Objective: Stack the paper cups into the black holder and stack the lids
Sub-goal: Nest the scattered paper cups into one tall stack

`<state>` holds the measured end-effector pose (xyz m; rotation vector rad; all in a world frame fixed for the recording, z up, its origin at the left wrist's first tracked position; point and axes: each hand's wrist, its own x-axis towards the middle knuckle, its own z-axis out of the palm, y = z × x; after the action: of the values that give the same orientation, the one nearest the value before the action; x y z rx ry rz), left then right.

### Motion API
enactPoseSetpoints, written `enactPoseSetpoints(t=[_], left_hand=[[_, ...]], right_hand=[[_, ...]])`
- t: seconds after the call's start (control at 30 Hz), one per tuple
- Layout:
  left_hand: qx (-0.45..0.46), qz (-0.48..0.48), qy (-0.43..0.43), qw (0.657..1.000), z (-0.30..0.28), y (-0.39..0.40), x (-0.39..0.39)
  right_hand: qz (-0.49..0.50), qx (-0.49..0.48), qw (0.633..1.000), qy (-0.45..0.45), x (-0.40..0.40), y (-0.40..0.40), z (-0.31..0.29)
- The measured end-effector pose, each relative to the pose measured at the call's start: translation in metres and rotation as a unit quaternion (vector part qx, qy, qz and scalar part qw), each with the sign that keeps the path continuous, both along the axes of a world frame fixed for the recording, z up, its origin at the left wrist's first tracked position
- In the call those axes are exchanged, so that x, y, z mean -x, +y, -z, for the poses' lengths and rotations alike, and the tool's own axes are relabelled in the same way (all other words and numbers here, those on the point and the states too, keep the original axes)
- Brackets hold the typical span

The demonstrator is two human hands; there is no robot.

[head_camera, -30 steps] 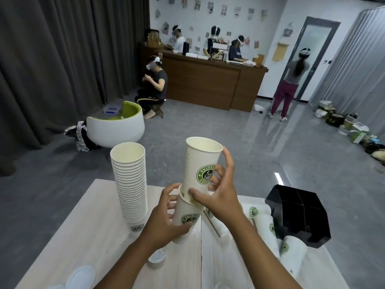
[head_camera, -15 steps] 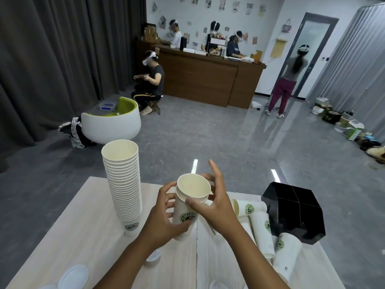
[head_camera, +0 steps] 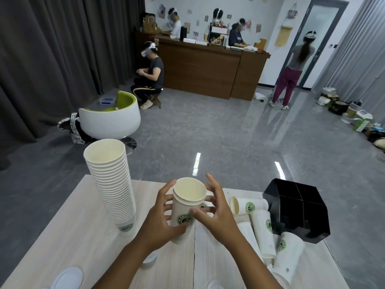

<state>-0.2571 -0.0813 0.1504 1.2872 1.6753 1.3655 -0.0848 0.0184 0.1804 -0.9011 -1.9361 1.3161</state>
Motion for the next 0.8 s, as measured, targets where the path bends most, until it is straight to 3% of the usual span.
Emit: enactPoseSetpoints(t=[0.17, 0.3, 0.8], left_hand=[[0.016, -0.036, -0.025, 0.999, 0.023, 0.008, 0.013], [0.039, -0.057, -0.033, 0.997, 0.042, 0.018, 0.023], [0.083, -0.079, -0.025, 0.993, 0.080, 0.052, 0.032]], right_hand=[[0.057, 0.055, 0.997, -0.021, -0.024, 0.032, 0.041], [0.062, 0.074, 0.991, -0.092, -0.036, 0.069, 0.086], [0.092, 0.047, 0.962, -0.251, -0.015, 0.128, 0.196]])
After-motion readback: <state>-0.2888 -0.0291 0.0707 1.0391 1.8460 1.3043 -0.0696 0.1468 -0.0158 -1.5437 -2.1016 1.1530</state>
